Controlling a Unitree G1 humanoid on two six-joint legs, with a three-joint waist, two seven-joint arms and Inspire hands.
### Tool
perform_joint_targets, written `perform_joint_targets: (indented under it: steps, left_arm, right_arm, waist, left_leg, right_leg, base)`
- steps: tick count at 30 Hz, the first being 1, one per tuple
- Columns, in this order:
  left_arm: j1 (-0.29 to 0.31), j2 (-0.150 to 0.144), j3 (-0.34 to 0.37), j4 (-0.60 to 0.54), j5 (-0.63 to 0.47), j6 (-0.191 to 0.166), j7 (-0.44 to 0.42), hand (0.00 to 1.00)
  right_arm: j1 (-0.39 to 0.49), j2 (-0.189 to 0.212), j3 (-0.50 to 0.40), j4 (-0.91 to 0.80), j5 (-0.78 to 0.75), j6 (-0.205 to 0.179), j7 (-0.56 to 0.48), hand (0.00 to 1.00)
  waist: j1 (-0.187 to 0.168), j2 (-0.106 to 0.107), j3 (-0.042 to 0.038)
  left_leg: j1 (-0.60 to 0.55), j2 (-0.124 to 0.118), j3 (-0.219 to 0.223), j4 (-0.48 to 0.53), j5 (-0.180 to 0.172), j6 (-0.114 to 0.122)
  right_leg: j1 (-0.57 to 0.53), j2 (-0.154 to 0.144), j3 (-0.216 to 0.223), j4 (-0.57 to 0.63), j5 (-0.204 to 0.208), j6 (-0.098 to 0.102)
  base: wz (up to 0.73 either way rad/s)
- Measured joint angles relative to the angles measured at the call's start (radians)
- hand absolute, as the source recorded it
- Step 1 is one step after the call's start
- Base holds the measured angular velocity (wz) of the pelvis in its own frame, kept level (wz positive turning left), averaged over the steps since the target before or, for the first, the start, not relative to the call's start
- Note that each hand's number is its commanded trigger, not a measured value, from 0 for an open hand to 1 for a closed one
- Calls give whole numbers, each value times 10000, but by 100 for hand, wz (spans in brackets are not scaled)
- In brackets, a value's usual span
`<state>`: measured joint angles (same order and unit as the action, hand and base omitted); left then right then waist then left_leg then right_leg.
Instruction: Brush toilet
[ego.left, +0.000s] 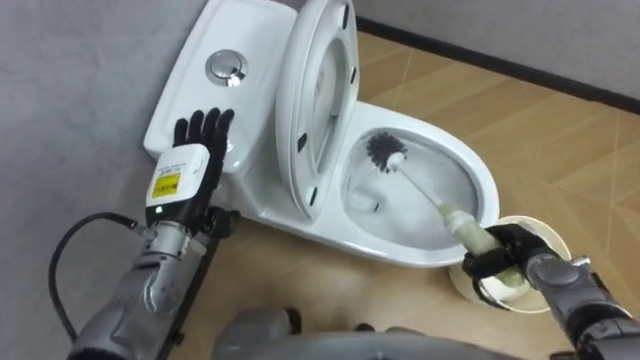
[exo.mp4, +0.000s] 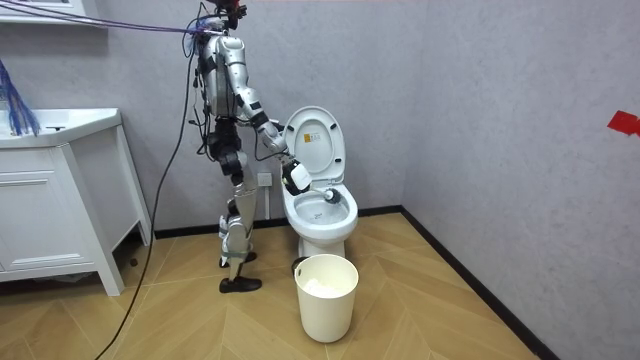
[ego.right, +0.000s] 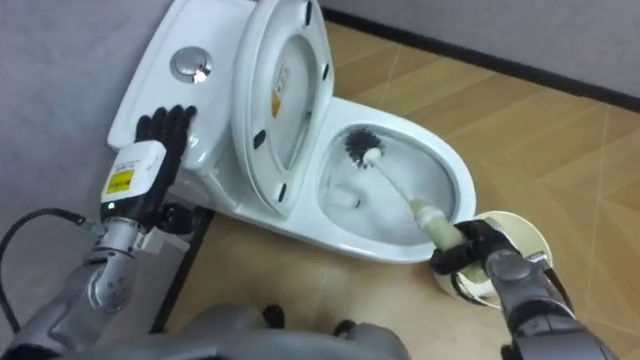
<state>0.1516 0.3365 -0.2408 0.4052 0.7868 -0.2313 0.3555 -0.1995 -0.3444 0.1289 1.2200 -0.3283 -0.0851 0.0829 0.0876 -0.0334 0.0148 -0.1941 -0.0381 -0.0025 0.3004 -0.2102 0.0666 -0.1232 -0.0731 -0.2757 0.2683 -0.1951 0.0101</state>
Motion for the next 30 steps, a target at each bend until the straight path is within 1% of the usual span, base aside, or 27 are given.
perform_joint_targets:
  steps: [1, 2, 4, 6, 8, 9, 12, 14, 16, 17, 19, 20, 23, 24, 25, 26, 27, 29, 30]
  left_arm:
    - [-56, 2, 7, 23, 0, 0, -28, 0]
    - [-146, 22, 6, 55, -3, 0, -38, 0]
    - [-357, 78, -14, 83, -5, 0, -47, 0]
    - [-640, 140, -40, 85, 4, -9, -46, 0]
    - [-791, 190, -54, 88, 4, -8, -34, 0]
    - [-887, 194, -46, 106, 5, -8, -8, 0]
    - [-1133, 217, -47, 127, 30, -9, 183, 0]
    - [-1245, 221, -50, 127, 25, -16, 332, 0]
    - [-1382, 222, -88, 128, 25, -17, 530, 0]
    - [-1481, 224, -121, 127, 25, -28, 682, 0]
    - [-1699, 253, -158, 101, 27, -121, 926, 0]
    - [-1738, 273, -171, 83, 35, -145, 984, 0]
    - [-1996, 348, -403, 145, 109, -159, 1362, 0]
    - [-2128, 345, -517, 192, 116, -159, 1466, 0]
    - [-2186, 348, -579, 200, 108, -162, 1527, 0]
    - [-2299, 353, -674, 211, 88, -161, 1641, 0]
    - [-2420, 354, -764, 241, 86, -160, 1751, 0]
    - [-2580, 364, -870, 284, 68, -163, 1824, 0]
    - [-2708, 367, -980, 300, -7, -161, 1886, 0]
  right_arm:
    - [-38, -2, 30, 0, -218, 3, -35, 100]
    - [-108, -6, 85, 13, -585, 14, -73, 100]
    - [-294, -101, 278, 146, -829, 122, -163, 100]
    - [-457, -306, 630, 246, -903, 248, -415, 100]
    - [-463, -356, 866, 244, -1110, 390, -650, 100]
    - [-459, -358, 881, 249, -1285, 500, -729, 100]
    - [-461, -375, 949, 246, -1606, 673, -971, 100]
    - [-463, -381, 1091, 232, -1938, 721, -1069, 100]
    - [-460, -442, 1197, 195, -2132, 698, -1206, 100]
    - [-485, -465, 1251, 170, -2166, 713, -1318, 100]
    - [-548, -482, 1466, 84, -2292, 753, -1574, 100]
    - [-549, -494, 1541, 14, -2376, 759, -1648, 100]
    - [-537, -666, 2148, -309, -2883, 768, -1960, 100]
    - [-504, -793, 2401, -531, -3140, 840, -2056, 100]
    - [-500, -868, 2483, -616, -3252, 870, -2100, 100]
    - [-504, -985, 2653, -777, -3551, 935, -2211, 100]
    - [-550, -1088, 2803, -999, -3857, 1079, -2317, 100]
    - [-684, -1188, 2883, -1158, -4167, 1108, -2476, 100]
    - [-821, -1258, 2993, -1302, -4225, 1206, -2548, 100]
  waist:
    - [-1, 24, 15]
    - [-9, 24, 14]
    - [-4, 12, 18]
    - [20, 3, 26]
    - [49, -14, 31]
    - [49, -16, 33]
    - [56, -4, 46]
    - [64, -23, 65]
    - [51, 16, 74]
    - [78, 46, 67]
    - [263, 49, 88]
    - [285, 50, 94]
    - [364, 56, 117]
    - [490, 61, 125]
    - [543, 74, 134]
    - [561, 138, 211]
    - [603, 150, 244]
    - [589, 204, 266]
    - [614, 206, 266]
  left_leg:
    - [-75, -2, 1, -20, 15, -3]
    - [-223, -21, 6, -36, 75, -6]
    - [-504, -67, 4, 8, 168, -2]
    - [-942, -96, -23, 138, 264, 24]
    - [-1189, -96, -27, 287, 282, 24]
    - [-1363, -88, -24, 391, 284, 24]
    - [-1876, -89, -60, 699, 293, 29]
    - [-2161, -84, -72, 834, 302, 18]
    - [-2485, -66, -121, 999, 310, 13]
    - [-2712, -57, -143, 1110, 315, 4]
    - [-3100, -25, -139, 1258, 340, -32]
    - [-3212, -5, -138, 1335, 338, -36]
    - [-3583, 14, -247, 1503, 335, -62]
    - [-3697, 19, -256, 1530, 342, -71]
    - [-3763, 25, -258, 1571, 342, -72]
    - [-3875, 21, -307, 1683, 335, -80]
    - [-3984, -1, -321, 1710, 335, -84]
    - [-4162, -52, -407, 1812, 330, -106]
    - [-4310, -80, -451, 1871, 339, -120]
  right_leg:
    - [-72, -14, -11, 71, 0, -1]
    - [-263, -51, -17, 184, -5, -8]
    - [-626, -131, -34, 432, -25, -36]
    - [-1099, -201, -31, 657, -32, -46]
    - [-1365, -219, -28, 791, -23, -63]
    - [-1502, -221, -33, 851, -13, -82]
    - [-2003, -255, -32, 1143, -20, -126]
    - [-2292, -274, -46, 1288, -19, -154]
    - [-2540, -307, -231, 1332, 5, -207]
    - [-2749, -317, -284, 1403, 15, -226]
    - [-3146, -317, -296, 1568, 11, -287]
    - [-3225, -313, -323, 1607, -1, -309]
    - [-3510, -304, -431, 1653, -32, -360]
    - [-3619, -312, -444, 1700, -27, -375]
    - [-3681, -316, -459, 1771, -30, -386]
    - [-3752, -340, -556, 1859, -52, -416]
    - [-3877, -407, -589, 1984, -107, -440]
    - [-4012, -484, -716, 2150, -210, -455]
    - [-4148, -501, -778, 2205, -267, -470]
  base:
    - [0]
    - [0]
    - [0]
    - [0]
    - [0]
    - [0]
    - [0]
    - [4]
    - [4]
    - [0]
    - [0]
    - [6]
    - [10]
    - [0]
    - [5]
    - [9]
    - [16]
    - [20]
    - [17]
